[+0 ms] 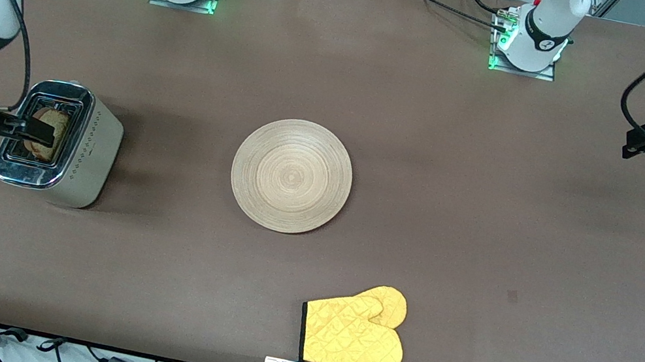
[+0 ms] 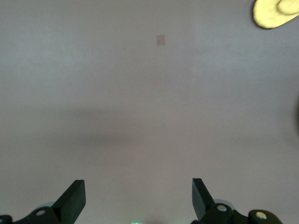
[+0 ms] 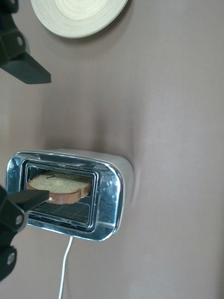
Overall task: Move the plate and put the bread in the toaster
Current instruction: 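Lower the bread into the toaster slot with the right gripper, then open the right gripper to release the bread in the slot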
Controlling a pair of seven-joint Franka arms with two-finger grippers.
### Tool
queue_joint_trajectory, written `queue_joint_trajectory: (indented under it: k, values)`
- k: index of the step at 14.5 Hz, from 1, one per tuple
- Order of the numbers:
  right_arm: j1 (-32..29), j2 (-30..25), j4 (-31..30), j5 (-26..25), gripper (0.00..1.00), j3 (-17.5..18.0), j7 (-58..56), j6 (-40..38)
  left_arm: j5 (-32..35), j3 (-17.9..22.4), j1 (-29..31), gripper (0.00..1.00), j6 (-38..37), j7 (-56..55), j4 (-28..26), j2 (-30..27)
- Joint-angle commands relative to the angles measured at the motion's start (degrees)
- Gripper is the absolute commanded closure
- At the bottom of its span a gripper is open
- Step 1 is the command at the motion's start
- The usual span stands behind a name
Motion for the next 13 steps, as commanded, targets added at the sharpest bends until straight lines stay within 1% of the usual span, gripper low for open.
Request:
queue_joint_trajectory:
  k: [1, 2, 5, 6, 7, 9, 11, 13]
  values:
    - [-0.08, 0.46, 2.13, 0.99, 0.00, 0.31, -0.19, -0.10, -0.56, -0.22, 3.52, 0.00, -7.12, 1.28, 3.20, 1.17]
    - [-0.08, 0.37, 2.13, 1.07, 0.00, 0.22, -0.19, -0.71, -0.74, -0.22, 4.85, 0.00, -7.66, 1.47, 4.25, 1.34]
    - [-0.43, -0.60, 2.05, 1.25, 0.00, 0.31, 0.07, -3.60, -0.39, -0.13, 5.74, 0.00, -6.96, 1.55, 4.96, 1.43]
    - [-0.43, -0.60, 2.05, 1.16, 0.00, 0.22, 0.16, -3.88, -0.65, -0.22, 7.13, 0.00, -6.53, 1.56, 5.40, 2.56]
    - [-0.60, -0.60, 2.05, 1.51, 0.00, 0.22, -0.01, -3.71, -0.66, -0.83, 7.15, 0.00, -6.35, 1.56, 5.41, 3.88]
    - [-1.65, -0.60, 2.05, 3.79, 0.00, -0.31, -0.19, -4.06, -0.57, -2.14, 6.01, 0.00, -5.65, 1.56, 5.41, 5.12]
    - [-2.80, -0.60, 2.05, 4.15, 0.00, -0.48, -0.01, -5.89, -0.48, -3.12, 4.43, 0.00, -5.47, 1.56, 5.41, 5.39]
    - [-2.54, -0.86, 1.96, 4.15, 0.00, -0.14, 0.33, -4.51, -0.57, -3.12, 3.64, 0.00, -5.55, 1.56, 5.32, 6.34]
